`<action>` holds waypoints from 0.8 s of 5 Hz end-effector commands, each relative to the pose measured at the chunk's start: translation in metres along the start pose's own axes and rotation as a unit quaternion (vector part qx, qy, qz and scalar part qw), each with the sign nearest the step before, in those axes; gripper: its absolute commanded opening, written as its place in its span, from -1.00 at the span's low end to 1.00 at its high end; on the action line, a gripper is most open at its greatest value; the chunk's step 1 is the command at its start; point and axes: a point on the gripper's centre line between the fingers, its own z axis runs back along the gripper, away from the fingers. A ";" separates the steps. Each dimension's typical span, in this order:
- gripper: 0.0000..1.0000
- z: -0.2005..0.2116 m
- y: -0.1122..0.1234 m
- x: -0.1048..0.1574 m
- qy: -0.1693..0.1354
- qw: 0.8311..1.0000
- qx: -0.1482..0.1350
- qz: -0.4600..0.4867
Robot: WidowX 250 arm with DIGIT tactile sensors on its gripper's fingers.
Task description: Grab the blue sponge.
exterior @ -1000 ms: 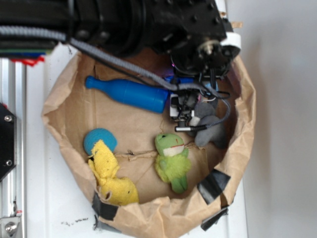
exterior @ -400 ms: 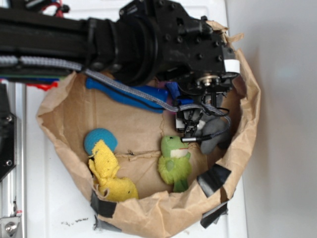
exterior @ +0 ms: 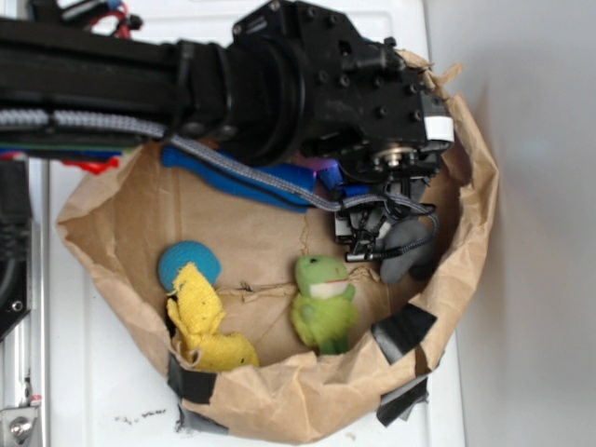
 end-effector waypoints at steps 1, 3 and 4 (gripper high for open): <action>-1.00 0.009 -0.009 0.013 -0.029 1.000 0.004 0.001; -1.00 0.073 -0.007 -0.012 -0.029 0.998 -0.034 -0.033; -1.00 0.120 -0.007 -0.023 -0.014 0.996 -0.066 -0.049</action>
